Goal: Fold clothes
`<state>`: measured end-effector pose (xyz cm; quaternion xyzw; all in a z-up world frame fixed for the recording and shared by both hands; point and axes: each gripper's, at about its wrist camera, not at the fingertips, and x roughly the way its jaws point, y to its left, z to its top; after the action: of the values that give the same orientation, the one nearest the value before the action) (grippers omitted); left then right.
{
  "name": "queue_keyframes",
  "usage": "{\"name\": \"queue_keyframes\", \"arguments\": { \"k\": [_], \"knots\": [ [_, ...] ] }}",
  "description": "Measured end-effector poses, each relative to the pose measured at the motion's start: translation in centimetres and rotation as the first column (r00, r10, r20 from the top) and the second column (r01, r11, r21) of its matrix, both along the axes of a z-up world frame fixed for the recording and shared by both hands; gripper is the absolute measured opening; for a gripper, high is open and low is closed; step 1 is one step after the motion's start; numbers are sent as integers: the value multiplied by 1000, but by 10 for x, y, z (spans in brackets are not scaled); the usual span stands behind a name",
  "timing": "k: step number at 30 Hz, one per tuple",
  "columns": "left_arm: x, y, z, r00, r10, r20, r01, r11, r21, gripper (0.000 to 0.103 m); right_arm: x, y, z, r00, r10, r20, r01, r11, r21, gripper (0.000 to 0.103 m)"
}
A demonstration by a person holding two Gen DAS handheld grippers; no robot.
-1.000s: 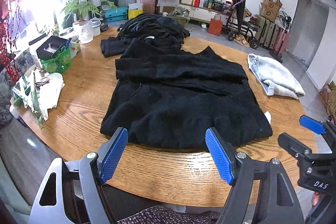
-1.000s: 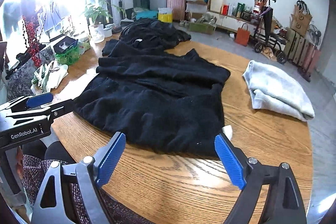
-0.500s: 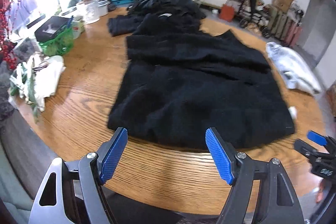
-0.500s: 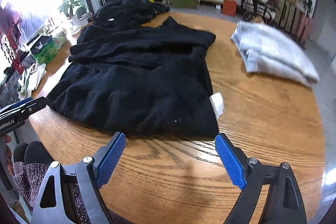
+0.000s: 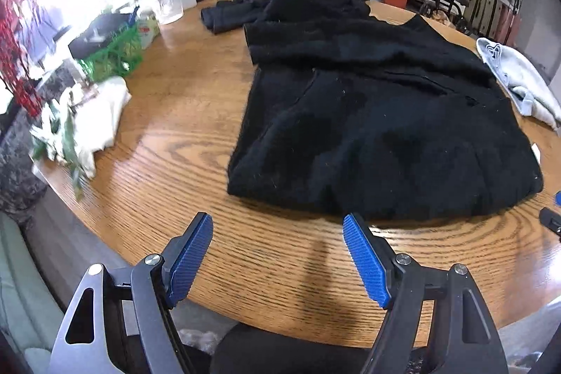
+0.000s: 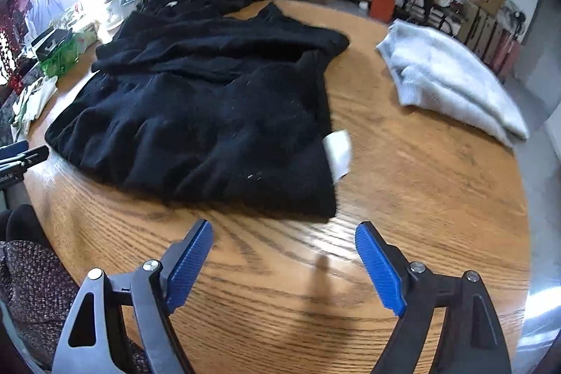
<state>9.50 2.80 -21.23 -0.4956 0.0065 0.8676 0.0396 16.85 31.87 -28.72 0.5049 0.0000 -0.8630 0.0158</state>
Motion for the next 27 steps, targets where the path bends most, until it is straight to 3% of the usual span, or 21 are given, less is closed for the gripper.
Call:
{"name": "queue_keyframes", "arguments": {
  "k": [3, 5, 8, 12, 15, 22, 25, 27],
  "knots": [
    [-1, -19, -3, 997, 30, 75, -46, 975, 217, 77, -4, 12, -5, 998, -36, 46, 44, 983, -179, 86],
    [-3, -33, -6, 991, 58, 117, -97, 929, 356, 77, -5, 19, -7, 996, -62, 63, 77, 965, -252, 86],
    [-8, -44, -11, 982, 99, 160, -163, 874, 458, 77, -6, 30, -8, 991, -110, 76, 128, 946, -297, 87],
    [-13, -48, -20, 966, 153, 209, -239, 838, 490, 77, -11, 48, -16, 977, -173, 129, 212, 877, -431, 87],
    [-18, -46, -20, 960, 176, 215, -262, 834, 486, 77, -15, 59, -25, 963, -206, 175, 268, 817, -511, 86],
    [-36, -47, -19, 949, 226, 217, -306, 818, 487, 77, -29, 64, -26, 952, -266, 152, 306, 805, -508, 86],
    [-43, -46, -19, 949, 238, 209, -310, 832, 461, 77, -34, 66, -25, 950, -281, 136, 311, 808, -501, 83],
    [-48, -42, -18, 948, 250, 195, -312, 847, 432, 77, -38, 67, -24, 948, -293, 123, 315, 814, -488, 75]
  ]
}}
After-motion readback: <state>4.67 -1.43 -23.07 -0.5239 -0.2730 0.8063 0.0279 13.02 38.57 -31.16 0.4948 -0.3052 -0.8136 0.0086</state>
